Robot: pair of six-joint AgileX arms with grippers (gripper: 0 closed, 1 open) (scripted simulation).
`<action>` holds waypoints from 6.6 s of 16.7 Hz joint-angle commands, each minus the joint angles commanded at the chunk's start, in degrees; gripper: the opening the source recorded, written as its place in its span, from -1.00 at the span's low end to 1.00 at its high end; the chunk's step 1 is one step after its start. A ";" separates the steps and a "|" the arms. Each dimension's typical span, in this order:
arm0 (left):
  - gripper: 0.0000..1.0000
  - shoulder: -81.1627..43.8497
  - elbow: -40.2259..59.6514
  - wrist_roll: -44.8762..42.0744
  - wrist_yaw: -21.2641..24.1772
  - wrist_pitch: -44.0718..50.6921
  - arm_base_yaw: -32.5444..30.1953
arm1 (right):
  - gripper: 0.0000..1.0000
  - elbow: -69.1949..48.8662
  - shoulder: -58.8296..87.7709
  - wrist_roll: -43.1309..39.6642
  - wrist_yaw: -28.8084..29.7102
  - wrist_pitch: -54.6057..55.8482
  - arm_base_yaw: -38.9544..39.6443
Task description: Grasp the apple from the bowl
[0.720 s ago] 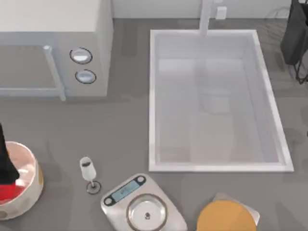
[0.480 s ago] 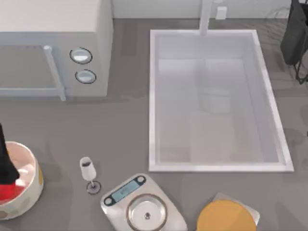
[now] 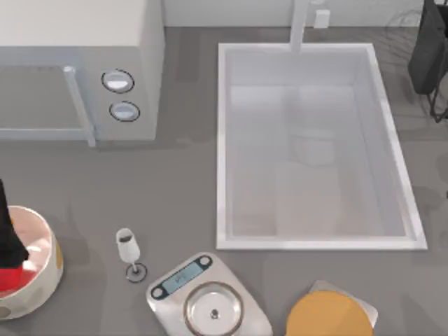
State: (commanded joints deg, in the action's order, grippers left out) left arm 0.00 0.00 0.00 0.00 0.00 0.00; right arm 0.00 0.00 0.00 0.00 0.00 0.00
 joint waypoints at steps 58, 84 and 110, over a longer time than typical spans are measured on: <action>1.00 -99.70 43.28 -4.03 0.01 33.57 2.73 | 1.00 0.00 0.00 0.00 0.00 0.00 0.00; -1.00 -91.75 48.10 -5.25 1.17 43.14 2.46 | 1.00 0.00 0.00 0.00 0.00 0.00 0.00; -1.00 -94.52 99.88 5.11 0.78 93.63 -7.55 | 1.00 0.00 0.00 0.00 0.00 0.00 0.00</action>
State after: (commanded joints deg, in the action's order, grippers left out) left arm -94.52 99.88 5.11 0.78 93.63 -7.55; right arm 0.00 0.00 0.00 0.00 0.00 0.00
